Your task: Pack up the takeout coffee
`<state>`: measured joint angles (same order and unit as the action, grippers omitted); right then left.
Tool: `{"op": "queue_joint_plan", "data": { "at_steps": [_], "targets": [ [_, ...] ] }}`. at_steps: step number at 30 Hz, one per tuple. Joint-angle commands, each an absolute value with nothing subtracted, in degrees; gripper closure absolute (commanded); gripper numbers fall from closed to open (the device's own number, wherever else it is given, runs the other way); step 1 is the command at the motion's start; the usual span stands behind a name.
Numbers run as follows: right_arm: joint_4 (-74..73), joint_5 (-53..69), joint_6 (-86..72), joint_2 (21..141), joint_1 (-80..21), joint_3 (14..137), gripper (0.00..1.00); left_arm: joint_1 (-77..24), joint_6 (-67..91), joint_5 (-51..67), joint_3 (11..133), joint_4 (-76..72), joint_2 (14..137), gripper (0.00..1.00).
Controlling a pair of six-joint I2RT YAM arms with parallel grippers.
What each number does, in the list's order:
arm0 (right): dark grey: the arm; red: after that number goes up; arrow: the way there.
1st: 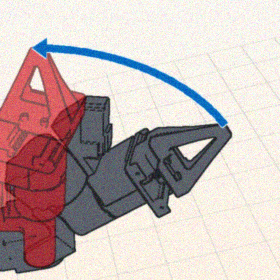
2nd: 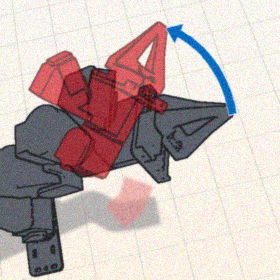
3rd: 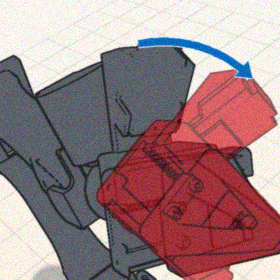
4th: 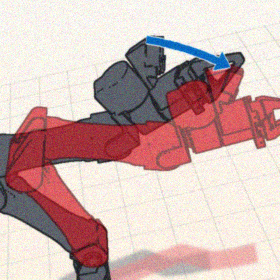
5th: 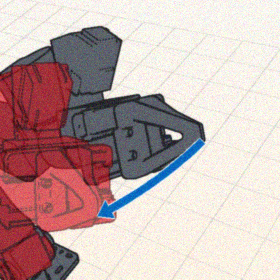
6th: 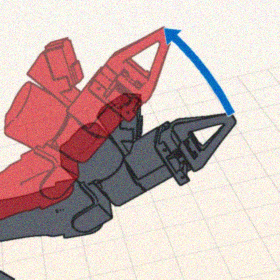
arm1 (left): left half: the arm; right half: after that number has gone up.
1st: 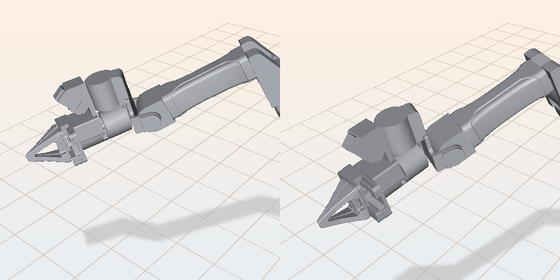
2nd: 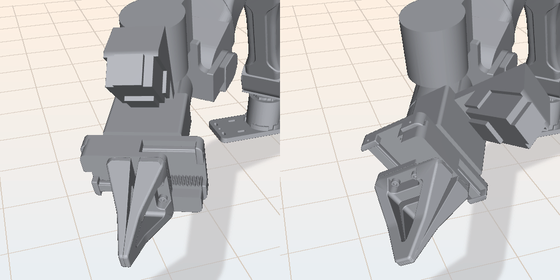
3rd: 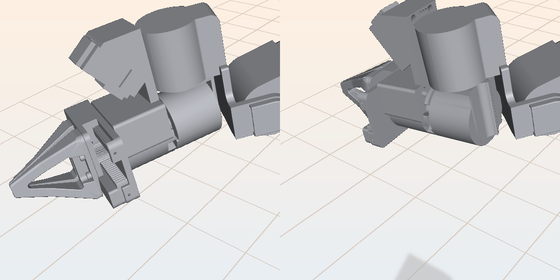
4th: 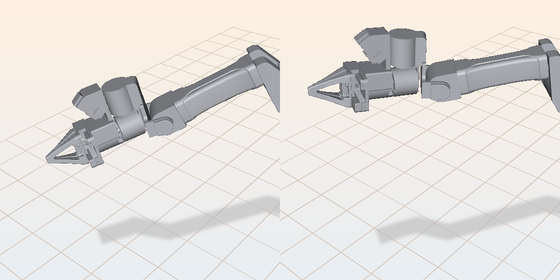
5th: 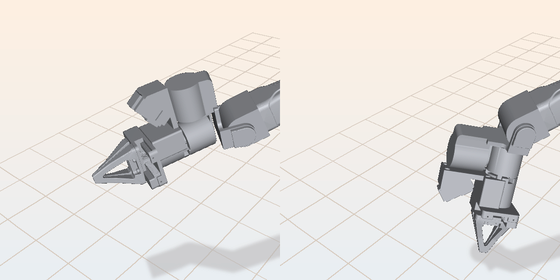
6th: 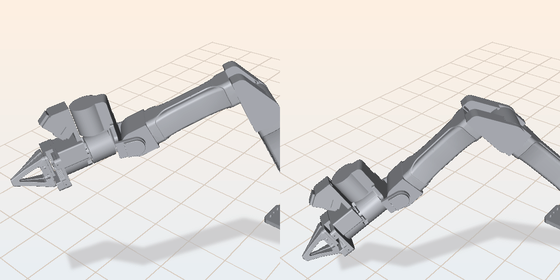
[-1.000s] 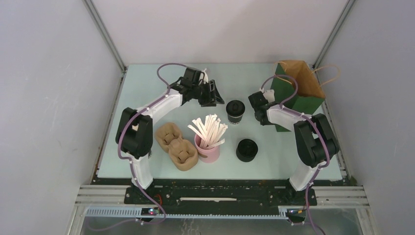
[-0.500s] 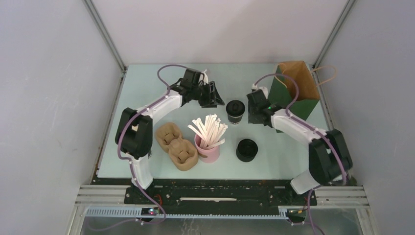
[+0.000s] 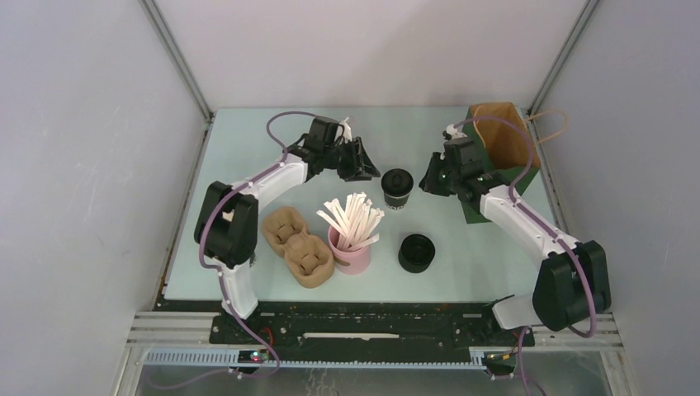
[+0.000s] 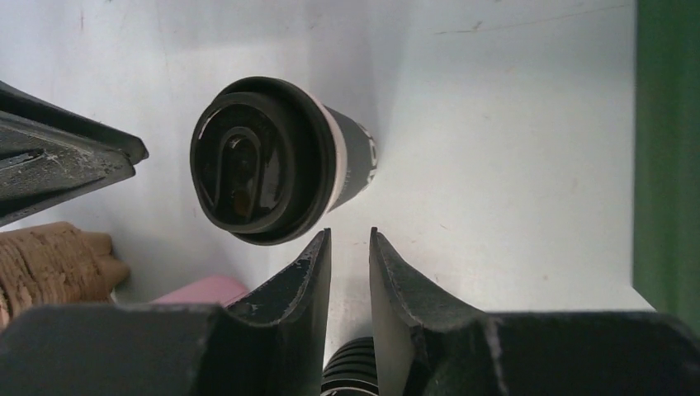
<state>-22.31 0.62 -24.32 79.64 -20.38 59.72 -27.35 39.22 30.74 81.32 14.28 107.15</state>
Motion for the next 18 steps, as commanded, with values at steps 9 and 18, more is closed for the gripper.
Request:
{"op": "queue_joint_plan", "data": {
  "at_steps": [9, 18],
  "targets": [
    [-18.54, 5.15, -25.84, 85.8, -19.95, 64.13, 0.61, -27.64, 39.9, 31.77, 79.55, 12.2, 106.91, 0.62],
    [-19.05, 4.92, -26.0, 85.15, -19.94, 64.52, 0.6, -28.61, 39.75, 31.43, 80.07, 12.2, 108.68, 0.59]
  ]
}}
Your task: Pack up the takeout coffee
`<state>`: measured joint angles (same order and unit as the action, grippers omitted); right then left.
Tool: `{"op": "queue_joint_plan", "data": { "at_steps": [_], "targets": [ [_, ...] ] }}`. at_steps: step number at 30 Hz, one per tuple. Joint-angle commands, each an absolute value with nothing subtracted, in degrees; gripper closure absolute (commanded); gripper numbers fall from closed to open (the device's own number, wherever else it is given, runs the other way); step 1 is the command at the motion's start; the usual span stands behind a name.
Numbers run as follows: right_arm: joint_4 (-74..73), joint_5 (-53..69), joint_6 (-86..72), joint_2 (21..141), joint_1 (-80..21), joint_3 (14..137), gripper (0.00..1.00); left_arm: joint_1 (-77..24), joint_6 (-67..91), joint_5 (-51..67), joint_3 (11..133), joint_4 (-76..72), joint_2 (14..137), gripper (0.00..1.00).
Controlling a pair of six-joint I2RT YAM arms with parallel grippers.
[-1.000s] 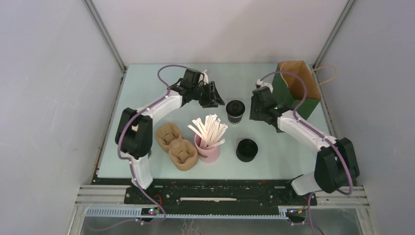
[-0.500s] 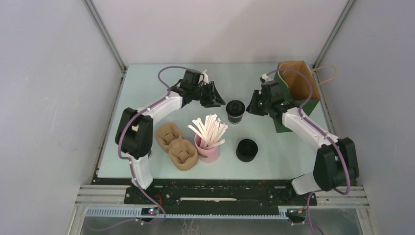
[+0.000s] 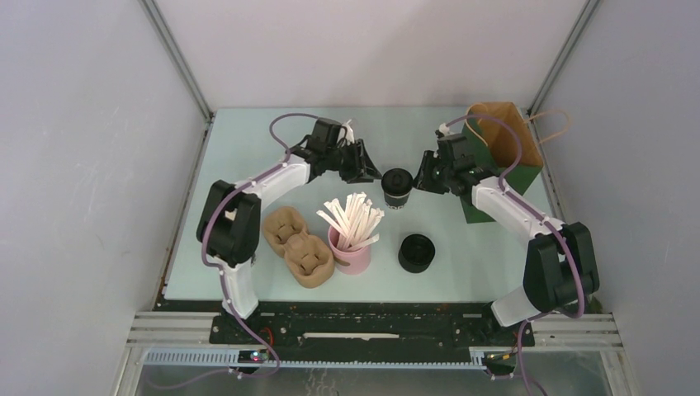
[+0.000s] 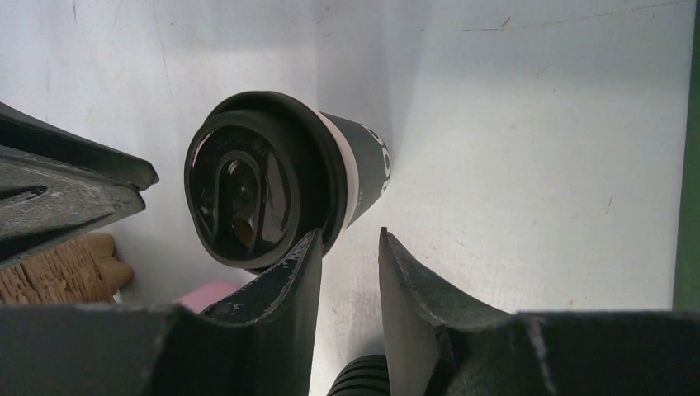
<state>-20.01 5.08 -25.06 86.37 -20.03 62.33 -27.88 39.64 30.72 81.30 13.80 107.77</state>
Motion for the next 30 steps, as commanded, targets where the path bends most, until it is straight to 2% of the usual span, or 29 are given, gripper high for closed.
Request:
{"op": "queue_joint_plan", "data": {
  "at_steps": [1, 7, 30],
  "targets": [
    [-19.64, 4.28, -25.87, 84.83, -20.14, 64.88, 0.6, -28.62, 39.73, 31.27, 80.0, 12.17, 108.74, 0.59],
    [-20.02, 2.72, -25.38, 83.25, -20.83, 65.33, 0.61, -28.4, 39.2, 29.54, 79.92, 12.3, 108.23, 0.62],
    [-19.48, 3.75, -24.97, 90.26, -19.51, 67.1, 0.69, -29.44, 40.18, 29.65, 82.46, 12.13, 111.72, 0.64]
  ]
}}
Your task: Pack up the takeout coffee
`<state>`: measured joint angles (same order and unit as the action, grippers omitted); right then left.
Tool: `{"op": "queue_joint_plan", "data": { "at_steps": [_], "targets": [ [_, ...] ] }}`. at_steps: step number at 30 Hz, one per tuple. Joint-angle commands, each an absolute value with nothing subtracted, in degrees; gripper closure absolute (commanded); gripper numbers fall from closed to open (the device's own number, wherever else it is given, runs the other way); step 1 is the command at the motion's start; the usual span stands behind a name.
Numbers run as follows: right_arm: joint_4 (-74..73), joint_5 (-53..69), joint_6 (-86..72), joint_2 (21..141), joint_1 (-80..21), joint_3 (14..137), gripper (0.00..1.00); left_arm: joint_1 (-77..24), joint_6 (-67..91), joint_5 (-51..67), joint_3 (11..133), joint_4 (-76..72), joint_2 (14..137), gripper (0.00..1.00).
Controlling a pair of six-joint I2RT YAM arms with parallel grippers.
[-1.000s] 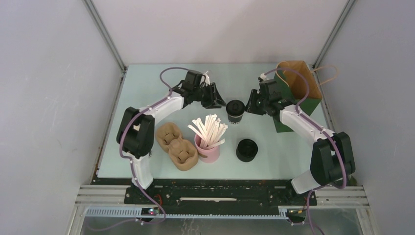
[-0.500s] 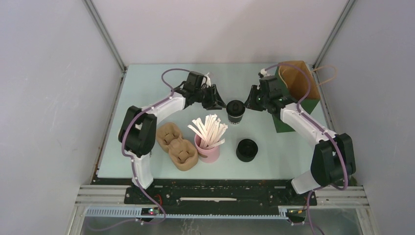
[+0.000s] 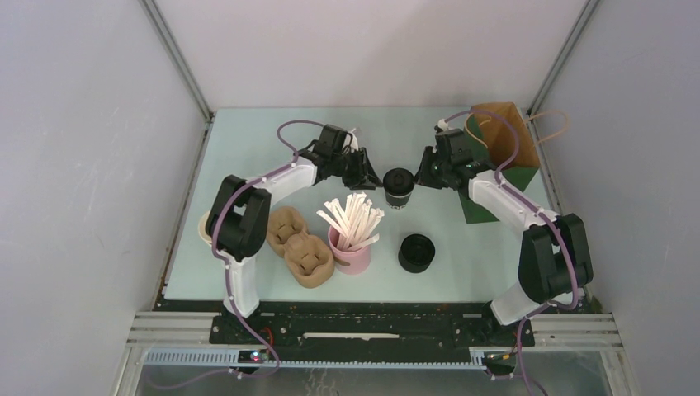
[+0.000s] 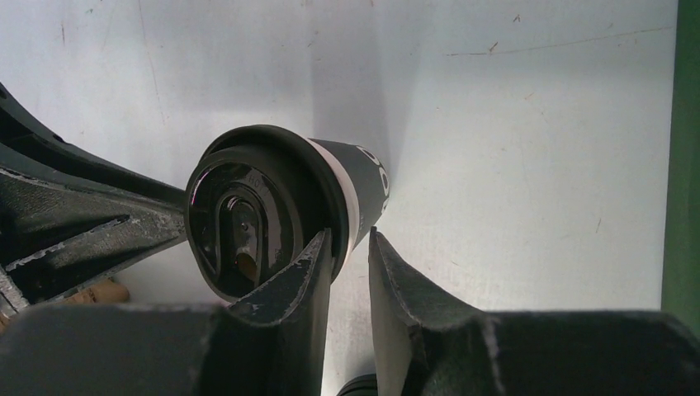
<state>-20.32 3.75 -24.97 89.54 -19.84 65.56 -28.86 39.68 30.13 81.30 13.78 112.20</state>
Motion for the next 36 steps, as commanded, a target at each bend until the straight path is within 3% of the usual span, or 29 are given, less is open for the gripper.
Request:
{"op": "queue_joint_plan", "data": {
  "at_steps": [1, 9, 18, 28, 36],
  "targets": [
    [-19.59, 3.62, -24.9, 90.42, -19.51, 67.12, 0.69, -29.44, 40.0, 29.28, 82.44, 12.43, 111.33, 0.64],
    [-20.72, 3.64, -24.87, 92.33, -19.36, 67.06, 0.78, -29.08, 39.5, 28.15, 81.55, 13.71, 107.41, 0.6],
    [-20.27, 4.13, -24.65, 91.98, -19.47, 67.06, 0.78, -28.56, 42.54, 29.1, 79.12, 9.41, 105.7, 0.54],
    [-20.45, 3.82, -24.65, 92.11, -19.53, 67.06, 0.79, -28.83, 43.35, 29.77, 80.35, 9.07, 109.31, 0.64],
    [-20.48, 4.64, -24.81, 92.89, -19.47, 67.09, 0.83, -29.35, 43.59, 29.77, 81.72, 9.11, 111.4, 0.65]
  ]
}}
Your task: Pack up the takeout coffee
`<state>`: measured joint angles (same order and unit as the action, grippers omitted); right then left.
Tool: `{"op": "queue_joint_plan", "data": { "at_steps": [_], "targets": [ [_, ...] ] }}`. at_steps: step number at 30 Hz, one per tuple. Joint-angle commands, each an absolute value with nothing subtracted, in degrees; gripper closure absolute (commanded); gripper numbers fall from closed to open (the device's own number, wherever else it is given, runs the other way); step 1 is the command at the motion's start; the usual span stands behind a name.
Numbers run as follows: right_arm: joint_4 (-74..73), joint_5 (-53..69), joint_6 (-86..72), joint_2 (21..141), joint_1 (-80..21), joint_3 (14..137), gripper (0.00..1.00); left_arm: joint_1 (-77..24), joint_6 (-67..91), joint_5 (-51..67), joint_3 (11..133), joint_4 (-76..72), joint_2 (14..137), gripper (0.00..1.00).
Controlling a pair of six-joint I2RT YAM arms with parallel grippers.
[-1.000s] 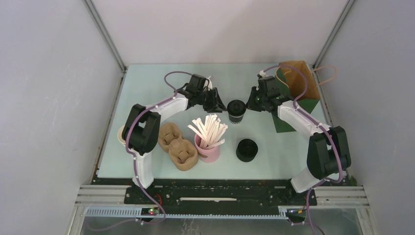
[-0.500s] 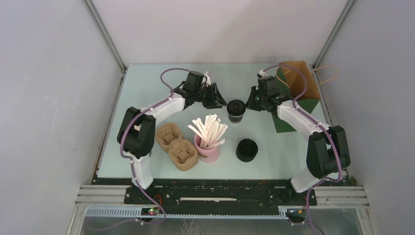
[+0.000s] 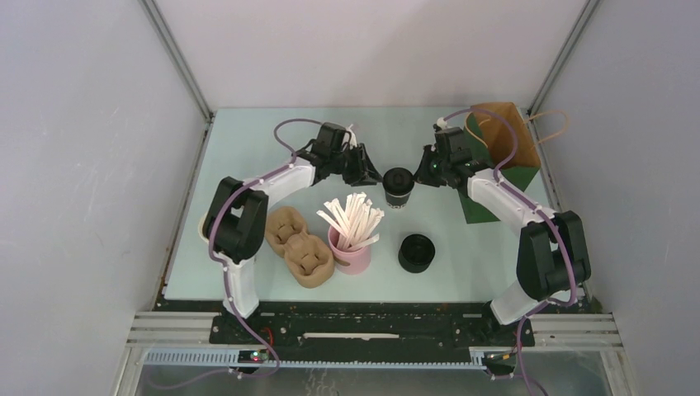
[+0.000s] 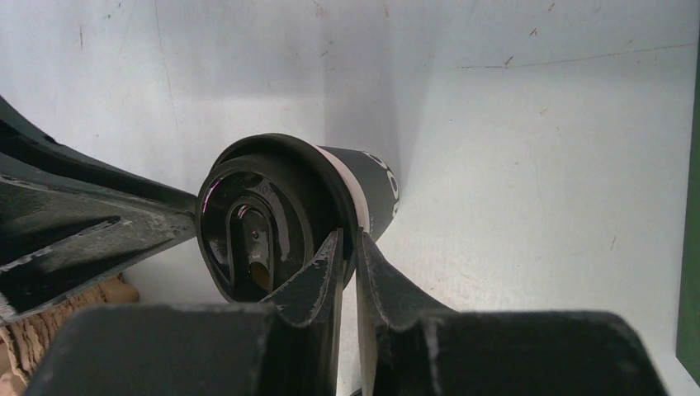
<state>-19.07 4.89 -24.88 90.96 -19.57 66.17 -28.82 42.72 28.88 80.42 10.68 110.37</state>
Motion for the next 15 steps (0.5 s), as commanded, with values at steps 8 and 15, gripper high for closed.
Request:
{"op": "queue_joint_plan", "data": {
  "at_steps": [8, 15],
  "targets": [
    [-21.1, 4.13, -25.41, 94.12, -19.07, 67.07, 0.83, -29.91, 43.55, 28.4, 83.71, 10.01, 113.32, 0.64],
    [-24.25, -4.54, -23.5, 95.85, -21.14, 67.15, 0.9, -31.4, 43.41, 26.97, 84.65, 10.9, 114.26, 0.64]
  ]
}}
